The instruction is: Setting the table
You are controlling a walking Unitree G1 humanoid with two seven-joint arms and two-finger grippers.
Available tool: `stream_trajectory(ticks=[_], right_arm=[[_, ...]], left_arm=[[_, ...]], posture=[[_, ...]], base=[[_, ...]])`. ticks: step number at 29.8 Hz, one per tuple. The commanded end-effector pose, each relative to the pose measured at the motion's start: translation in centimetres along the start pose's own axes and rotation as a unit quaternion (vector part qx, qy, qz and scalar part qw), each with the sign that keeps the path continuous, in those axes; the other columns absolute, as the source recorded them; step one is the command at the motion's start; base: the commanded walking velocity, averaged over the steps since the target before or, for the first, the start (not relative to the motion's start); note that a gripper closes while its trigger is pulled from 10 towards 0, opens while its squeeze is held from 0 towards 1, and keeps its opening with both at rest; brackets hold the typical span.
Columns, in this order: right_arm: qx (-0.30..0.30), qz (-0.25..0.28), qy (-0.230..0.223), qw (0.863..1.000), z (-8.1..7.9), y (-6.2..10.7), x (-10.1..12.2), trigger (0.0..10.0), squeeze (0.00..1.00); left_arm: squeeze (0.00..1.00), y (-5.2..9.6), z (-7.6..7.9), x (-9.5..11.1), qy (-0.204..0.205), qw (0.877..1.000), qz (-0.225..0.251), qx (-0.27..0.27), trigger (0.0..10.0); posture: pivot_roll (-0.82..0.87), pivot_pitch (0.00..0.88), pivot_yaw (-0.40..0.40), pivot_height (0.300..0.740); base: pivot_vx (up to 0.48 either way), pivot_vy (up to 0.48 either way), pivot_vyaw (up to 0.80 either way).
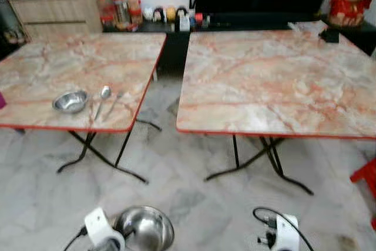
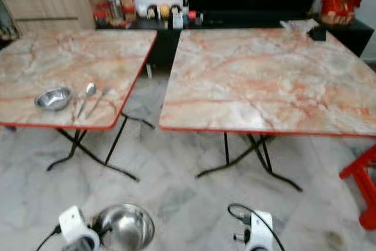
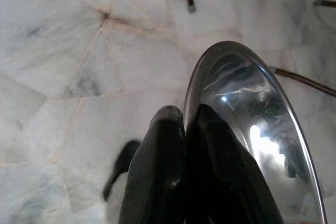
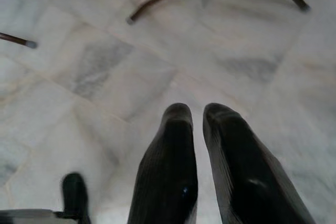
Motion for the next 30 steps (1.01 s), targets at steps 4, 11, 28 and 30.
stream_trajectory(ticks=[4, 11, 28, 30], right_arm=[[0.007, 0.004, -0.002, 1.0, -0.6, -0.1, 0.29, 10.0, 0.0], [0.007, 0.004, -0.002, 1.0, -0.58, -0.12, 0.34, 10.0, 0.0], [0.008, 0.004, -0.007, 1.0, -0.73, -0.12, 0.32, 10.0, 0.0], [0.008, 0.004, -0.008, 1.0, -0.74, -0.12, 0.32, 10.0, 0.0]], left_arm=[[0.0, -0.07, -0.12, 0.35, -0.005, 1.0, 0.002, 0.002, 10.0], [0.0, -0.09, -0.01, 0.41, -0.004, 1.0, 0.003, 0.001, 10.0], [0.0, -0.1, -0.2, 0.63, -0.001, 1.0, 0.008, 0.009, 10.0], [0.0, -0.1, -0.21, 0.61, -0.006, 1.0, 0.007, 0.009, 10.0]], posture=[[-0.03, 0.0, -0.01, 0.74], [-0.03, 0.0, -0.012, 0.74], [-0.03, 0.0, -0.013, 0.74], [-0.03, 0.0, -0.012, 0.74]], base=[[0.326, 0.0, 0.0], [0.327, 0.0, 0.0], [0.132, 0.0, 0.0], [0.0, 0.0, 0.0]])
Point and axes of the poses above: a point about 5 cm out from each wrist's last joint towards the gripper, its own y axis pointing back from the gripper into the wrist, its own x axis along the axis of the wrist's last joint, z = x × y, the point moved 2 cm from there along -y, pointing out of the wrist towards the gripper, and after that the axes turned 2 degrees about y, right-handed, at the moved point
